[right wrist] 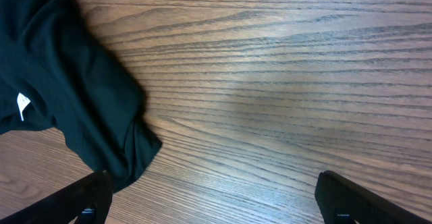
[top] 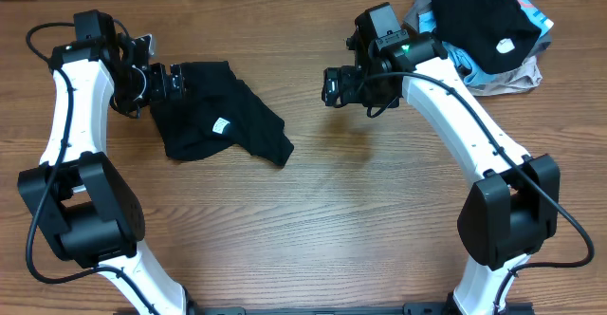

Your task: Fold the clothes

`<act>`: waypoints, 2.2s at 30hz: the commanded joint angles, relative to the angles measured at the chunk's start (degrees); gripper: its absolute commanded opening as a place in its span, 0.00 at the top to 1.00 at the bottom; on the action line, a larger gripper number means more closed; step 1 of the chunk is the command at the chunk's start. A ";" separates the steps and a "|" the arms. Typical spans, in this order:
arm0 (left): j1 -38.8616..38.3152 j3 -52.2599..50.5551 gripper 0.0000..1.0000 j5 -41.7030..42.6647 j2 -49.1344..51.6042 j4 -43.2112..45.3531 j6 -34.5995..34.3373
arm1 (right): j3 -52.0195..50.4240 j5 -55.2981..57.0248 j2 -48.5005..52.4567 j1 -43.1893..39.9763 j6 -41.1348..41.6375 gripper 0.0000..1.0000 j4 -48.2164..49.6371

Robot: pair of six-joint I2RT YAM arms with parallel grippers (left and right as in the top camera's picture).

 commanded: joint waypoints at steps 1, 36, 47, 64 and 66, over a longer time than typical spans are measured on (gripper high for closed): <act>0.11 0.81 0.00 -0.28 -0.24 -0.15 1.11 | 0.42 0.42 -0.48 -0.17 -0.04 0.00 0.31; 0.68 1.09 0.00 -7.85 -0.28 8.94 1.11 | 0.42 0.44 -0.48 -0.31 -0.04 0.00 1.79; 13.70 14.12 0.00 1.79 -1.97 -2.93 -12.90 | 0.42 -6.95 3.98 10.38 3.17 0.01 18.56; 15.91 16.17 0.00 -0.44 -1.97 -7.89 -12.81 | 0.42 1.95 16.61 19.63 7.85 0.08 28.02; 15.85 16.17 0.00 -0.44 -1.97 -8.11 -12.81 | 0.42 5.27 16.98 18.82 7.82 0.09 25.62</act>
